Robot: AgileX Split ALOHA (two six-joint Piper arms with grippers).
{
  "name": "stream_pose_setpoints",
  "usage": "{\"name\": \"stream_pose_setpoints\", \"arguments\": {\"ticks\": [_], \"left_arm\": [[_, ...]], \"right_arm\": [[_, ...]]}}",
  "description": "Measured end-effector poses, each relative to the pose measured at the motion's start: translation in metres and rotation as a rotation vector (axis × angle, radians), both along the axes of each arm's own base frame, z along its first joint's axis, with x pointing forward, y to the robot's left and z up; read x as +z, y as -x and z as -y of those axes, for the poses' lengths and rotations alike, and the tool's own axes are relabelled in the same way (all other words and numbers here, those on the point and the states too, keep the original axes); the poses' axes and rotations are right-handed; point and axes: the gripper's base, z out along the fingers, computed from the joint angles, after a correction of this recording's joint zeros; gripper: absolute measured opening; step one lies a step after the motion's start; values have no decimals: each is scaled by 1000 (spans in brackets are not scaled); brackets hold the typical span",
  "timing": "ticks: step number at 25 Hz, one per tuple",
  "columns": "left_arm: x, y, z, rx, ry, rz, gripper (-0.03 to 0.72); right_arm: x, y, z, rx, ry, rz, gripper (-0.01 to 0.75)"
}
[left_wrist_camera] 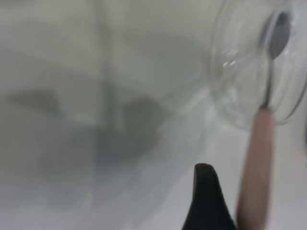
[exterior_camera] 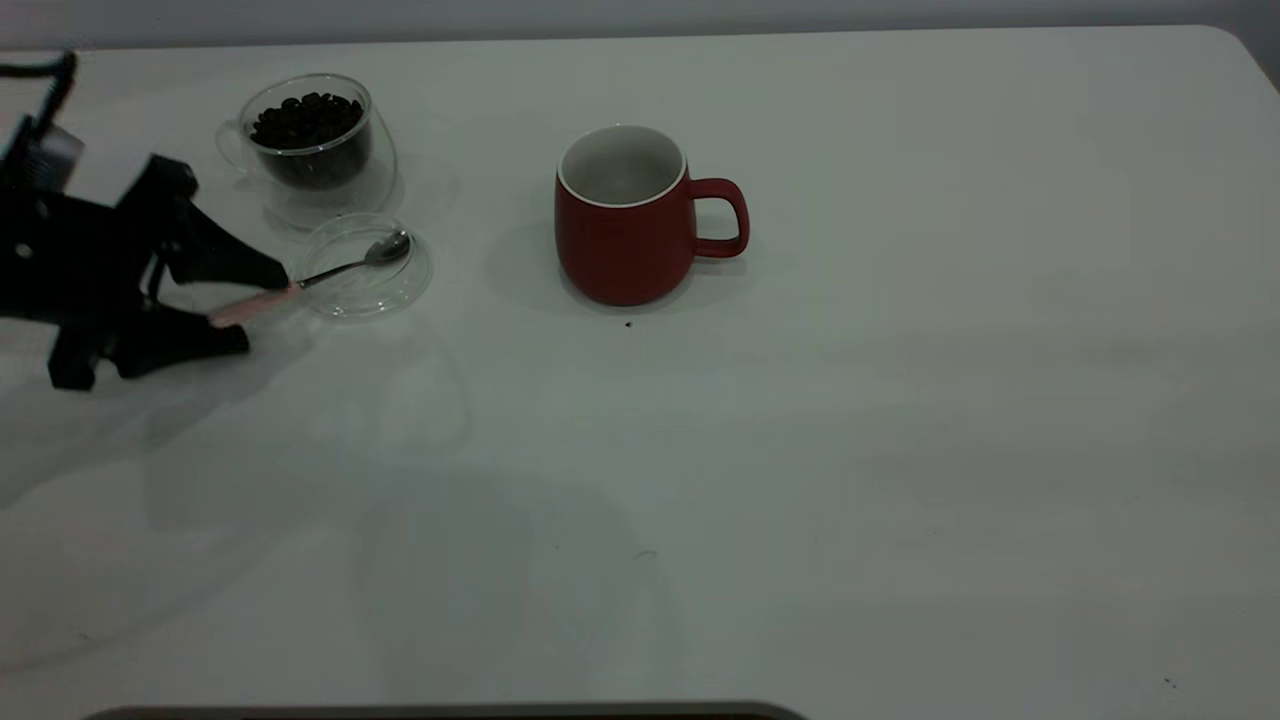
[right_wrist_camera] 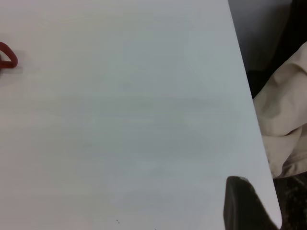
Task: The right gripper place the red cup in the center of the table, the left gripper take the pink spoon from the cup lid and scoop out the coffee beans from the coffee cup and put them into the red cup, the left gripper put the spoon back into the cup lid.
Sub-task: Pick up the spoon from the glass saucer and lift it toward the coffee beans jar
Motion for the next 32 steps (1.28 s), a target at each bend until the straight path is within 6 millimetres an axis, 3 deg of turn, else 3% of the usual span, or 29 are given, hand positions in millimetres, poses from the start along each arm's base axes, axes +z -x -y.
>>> {"name": "stream_pose_setpoints", "arguments": {"ticks": [14,18,27,32], "left_arm": [[-3,-6,0,-5,-14,9,545],[-3,-6,0,-5,-14,10,454],[4,-9,2,-10,29,39,128],[19,-13,-8,20,0,63,123]], "right_arm": [[0,0,0,0,0,-1,239],[0,0,0,0,0,-1,239],[0,0,0,0,0,-1,239],[0,0,0,0,0,-1,239]]}}
